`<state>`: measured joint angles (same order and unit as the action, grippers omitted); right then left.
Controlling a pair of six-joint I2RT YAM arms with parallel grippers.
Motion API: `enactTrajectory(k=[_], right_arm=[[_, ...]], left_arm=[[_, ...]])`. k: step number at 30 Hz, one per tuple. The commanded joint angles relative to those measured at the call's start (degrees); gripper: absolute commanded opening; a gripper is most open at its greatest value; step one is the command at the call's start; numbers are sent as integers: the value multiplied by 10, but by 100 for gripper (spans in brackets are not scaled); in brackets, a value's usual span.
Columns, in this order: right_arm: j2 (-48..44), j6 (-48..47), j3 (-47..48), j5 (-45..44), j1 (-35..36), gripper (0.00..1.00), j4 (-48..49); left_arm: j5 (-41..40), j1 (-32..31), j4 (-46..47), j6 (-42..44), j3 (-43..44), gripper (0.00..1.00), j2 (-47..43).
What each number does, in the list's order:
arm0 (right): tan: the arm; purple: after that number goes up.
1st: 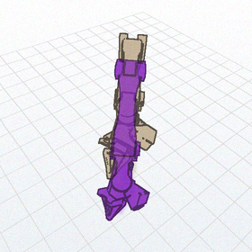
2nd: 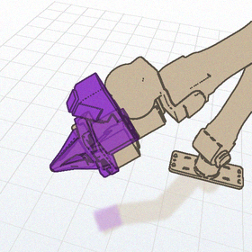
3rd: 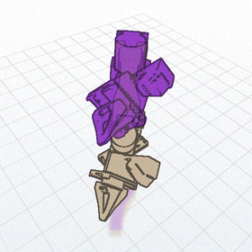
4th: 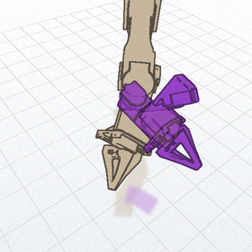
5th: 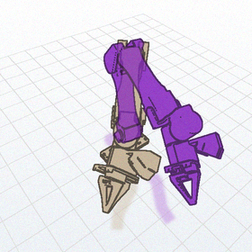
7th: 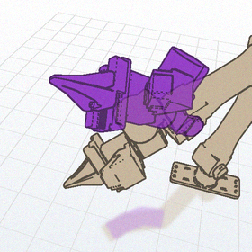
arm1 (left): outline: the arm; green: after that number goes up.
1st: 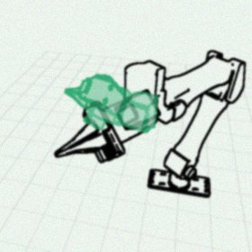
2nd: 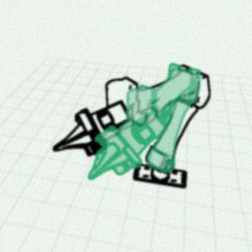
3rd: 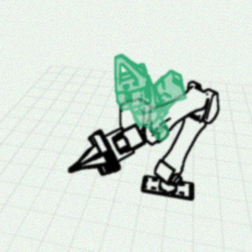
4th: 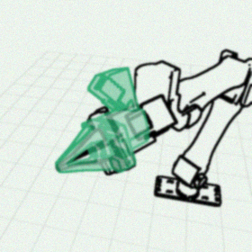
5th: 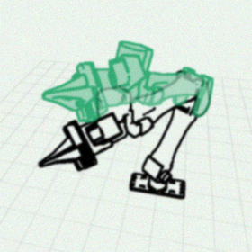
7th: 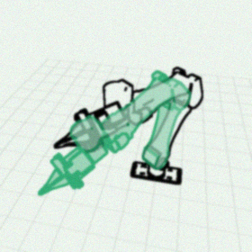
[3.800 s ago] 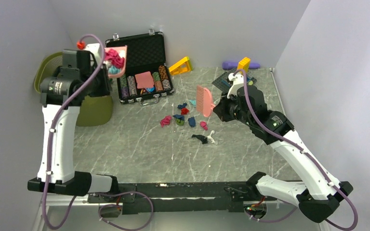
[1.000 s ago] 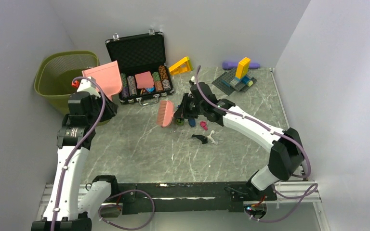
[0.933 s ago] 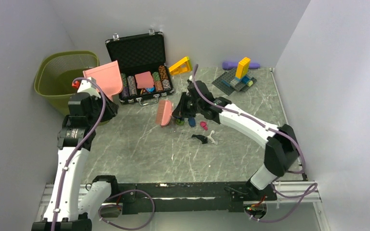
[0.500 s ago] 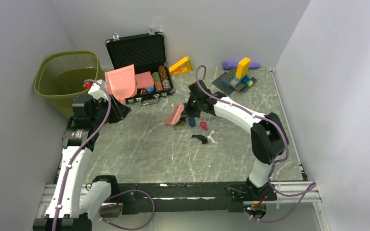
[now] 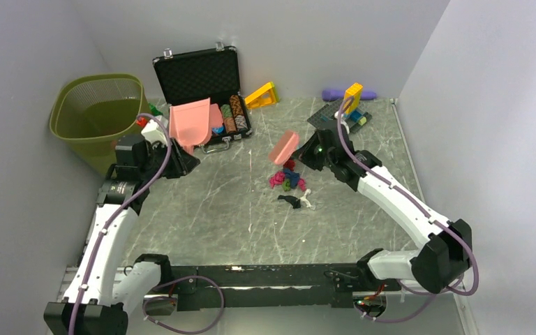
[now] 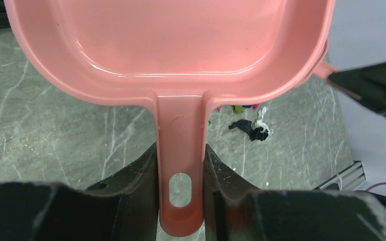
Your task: Sweep away the paper scraps from the table
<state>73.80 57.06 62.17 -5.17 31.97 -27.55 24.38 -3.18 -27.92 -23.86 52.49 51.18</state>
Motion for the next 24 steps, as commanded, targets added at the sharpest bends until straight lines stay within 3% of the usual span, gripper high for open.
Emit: enactTrajectory(k=[1,11,17,20,24], right_arm=[[10,-22,15,10,-37,0,112],[143,94,31,40,-95,0,180],[214,171,68,46,-106,0,45],[169,189,44,23,-106,0,-14],[47,203,-67,14,-106,0,13]], left_arm=[[2,-21,16,24,9,0,-1],[-47,-97,-13,54,24,0,24],[-49,-134,-19,70,25,0,41],[-76,-167,-33,81,33,0,55],[-124,-206,-54,96,45,0,73]])
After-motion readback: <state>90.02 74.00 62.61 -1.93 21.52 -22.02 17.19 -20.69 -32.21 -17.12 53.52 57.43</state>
